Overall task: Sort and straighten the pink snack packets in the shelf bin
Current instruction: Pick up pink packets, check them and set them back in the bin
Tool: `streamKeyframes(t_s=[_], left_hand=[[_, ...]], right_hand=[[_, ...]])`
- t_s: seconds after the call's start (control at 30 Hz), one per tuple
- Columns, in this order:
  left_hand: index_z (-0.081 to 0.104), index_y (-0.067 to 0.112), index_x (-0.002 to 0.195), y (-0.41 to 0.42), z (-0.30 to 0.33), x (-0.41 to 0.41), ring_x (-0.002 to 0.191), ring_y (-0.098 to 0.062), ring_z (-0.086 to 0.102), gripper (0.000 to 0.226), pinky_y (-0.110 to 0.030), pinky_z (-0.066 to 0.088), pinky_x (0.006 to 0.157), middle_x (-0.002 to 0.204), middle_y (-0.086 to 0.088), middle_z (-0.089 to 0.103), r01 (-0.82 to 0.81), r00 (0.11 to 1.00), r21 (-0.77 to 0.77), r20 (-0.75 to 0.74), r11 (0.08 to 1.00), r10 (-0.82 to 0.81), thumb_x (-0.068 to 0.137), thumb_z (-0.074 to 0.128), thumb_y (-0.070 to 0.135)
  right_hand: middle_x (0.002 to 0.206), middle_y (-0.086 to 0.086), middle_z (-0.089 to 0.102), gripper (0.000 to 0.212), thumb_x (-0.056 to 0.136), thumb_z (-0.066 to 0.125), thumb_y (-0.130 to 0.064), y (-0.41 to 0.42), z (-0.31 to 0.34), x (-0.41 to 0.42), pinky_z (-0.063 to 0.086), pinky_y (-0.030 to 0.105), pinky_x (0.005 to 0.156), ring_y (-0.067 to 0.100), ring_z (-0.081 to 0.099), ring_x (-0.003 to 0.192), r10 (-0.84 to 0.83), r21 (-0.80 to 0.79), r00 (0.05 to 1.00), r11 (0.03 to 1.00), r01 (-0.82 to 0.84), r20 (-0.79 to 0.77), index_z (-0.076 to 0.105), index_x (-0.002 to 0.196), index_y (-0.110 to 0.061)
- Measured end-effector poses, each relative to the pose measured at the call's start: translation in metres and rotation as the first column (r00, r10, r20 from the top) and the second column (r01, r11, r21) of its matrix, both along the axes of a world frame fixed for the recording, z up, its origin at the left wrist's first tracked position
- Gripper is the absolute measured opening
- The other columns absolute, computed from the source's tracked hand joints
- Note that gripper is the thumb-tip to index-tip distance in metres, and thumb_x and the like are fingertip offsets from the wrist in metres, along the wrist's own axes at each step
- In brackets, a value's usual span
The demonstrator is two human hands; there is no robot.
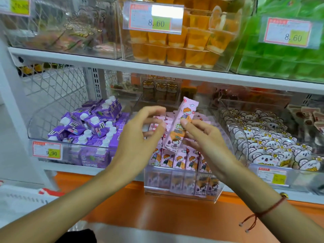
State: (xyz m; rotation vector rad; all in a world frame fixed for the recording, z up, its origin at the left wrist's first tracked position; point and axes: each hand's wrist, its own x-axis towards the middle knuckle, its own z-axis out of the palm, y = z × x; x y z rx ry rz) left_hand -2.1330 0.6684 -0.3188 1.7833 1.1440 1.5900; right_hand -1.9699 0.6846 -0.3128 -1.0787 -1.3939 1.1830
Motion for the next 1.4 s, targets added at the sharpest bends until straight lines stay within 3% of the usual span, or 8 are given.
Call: streamKeyframes(t_s=[0.13, 0.33, 0.53, 0.73, 0.93, 1.07, 1.2, 1.4], left_hand=[[0.062, 0.032, 0.107, -0.003, -0.011, 0.003, 0.098, 0.003, 0.059, 0.028, -0.009, 0.049, 0.074, 0.105, 0.02, 0.063, 0.063, 0.994, -0.109, -0.087, 0.992, -0.073, 0.084, 0.072, 0.02], [0.057, 0.039, 0.102, -0.006, -0.015, 0.008, 0.091, 0.004, 0.061, 0.04, -0.018, 0.052, 0.073, 0.099, 0.024, 0.065, -0.028, 0.99, -0.049, -0.139, 0.998, 0.021, 0.072, 0.082, 0.028], [0.051, 0.039, 0.11, -0.007, -0.015, 0.008, 0.107, 0.012, 0.057, 0.032, -0.019, 0.047, 0.091, 0.107, 0.035, 0.061, -0.022, 0.979, 0.005, -0.205, 1.0, 0.022, 0.088, 0.067, 0.021], [0.056, 0.038, 0.112, -0.005, -0.014, 0.01, 0.108, 0.001, 0.052, 0.039, -0.002, 0.037, 0.082, 0.115, 0.024, 0.057, -0.061, 0.931, 0.138, -0.348, 0.989, 0.106, 0.082, 0.074, 0.024], [0.06, 0.038, 0.112, -0.006, -0.01, 0.01, 0.095, 0.0, 0.06, 0.032, -0.026, 0.051, 0.08, 0.104, 0.023, 0.062, -0.071, 0.96, 0.057, -0.266, 0.996, 0.083, 0.083, 0.073, 0.033], [0.065, 0.037, 0.111, -0.006, 0.0, 0.008, 0.089, 0.002, 0.065, 0.025, -0.015, 0.054, 0.074, 0.096, 0.021, 0.07, 0.045, 0.997, -0.164, -0.061, 0.985, -0.056, 0.088, 0.066, 0.026], [0.072, 0.023, 0.109, -0.006, 0.003, 0.01, 0.083, -0.001, 0.069, 0.024, -0.012, 0.051, 0.058, 0.092, 0.006, 0.076, 0.294, 0.944, -0.448, 0.275, 0.844, -0.183, 0.088, 0.062, 0.029], [0.067, 0.02, 0.118, -0.006, 0.003, 0.01, 0.087, -0.002, 0.069, 0.028, -0.013, 0.054, 0.07, 0.104, 0.005, 0.074, 0.295, 0.947, -0.438, 0.254, 0.849, -0.198, 0.091, 0.06, 0.018]], right_hand=[[0.08, -0.004, 0.074, 0.029, 0.084, 0.069, -0.031, -0.002, -0.001, 0.001, 0.054, 0.016, 0.069, 0.008, 0.068, 0.077, -0.016, -0.079, 0.998, 0.997, 0.01, -0.063, 0.068, 0.104, -0.01], [0.066, -0.002, 0.067, 0.03, 0.081, 0.071, -0.028, -0.005, -0.003, 0.0, 0.057, 0.023, 0.077, 0.01, 0.065, 0.069, -0.023, -0.087, 0.995, 0.996, 0.015, -0.098, 0.063, 0.101, -0.007], [0.1, -0.001, 0.069, 0.015, 0.091, 0.056, -0.021, -0.009, 0.001, -0.001, 0.05, 0.025, 0.092, 0.009, 0.064, 0.1, 0.112, -0.011, 0.973, 0.993, -0.117, -0.203, 0.063, 0.1, -0.01], [0.093, 0.004, 0.073, 0.033, 0.08, 0.073, -0.019, -0.01, -0.005, -0.003, 0.057, 0.028, 0.084, 0.01, 0.071, 0.082, -0.109, 0.011, 0.977, 0.994, 0.113, -0.183, 0.061, 0.103, 0.001], [0.093, 0.006, 0.074, 0.039, 0.074, 0.075, -0.026, -0.011, -0.001, 0.0, 0.055, 0.025, 0.083, 0.011, 0.071, 0.083, -0.063, -0.015, 0.984, 0.998, 0.062, -0.164, 0.061, 0.104, -0.006], [0.094, 0.007, 0.074, 0.027, 0.087, 0.066, -0.025, -0.009, 0.007, 0.008, 0.054, 0.018, 0.065, 0.01, 0.066, 0.072, -0.035, -0.072, 0.991, 0.997, 0.026, -0.13, 0.066, 0.107, -0.007], [0.089, 0.011, 0.069, 0.038, 0.081, 0.07, -0.031, -0.009, 0.008, 0.012, 0.051, 0.016, 0.055, 0.012, 0.06, 0.068, -0.07, -0.134, 0.99, 0.99, 0.053, -0.12, 0.068, 0.106, -0.002], [0.109, 0.015, 0.07, 0.035, 0.085, 0.067, -0.027, -0.008, 0.005, 0.013, 0.055, 0.022, 0.071, 0.02, 0.067, 0.09, 0.011, -0.09, 0.997, 0.996, -0.018, -0.081, 0.061, 0.12, -0.024]])
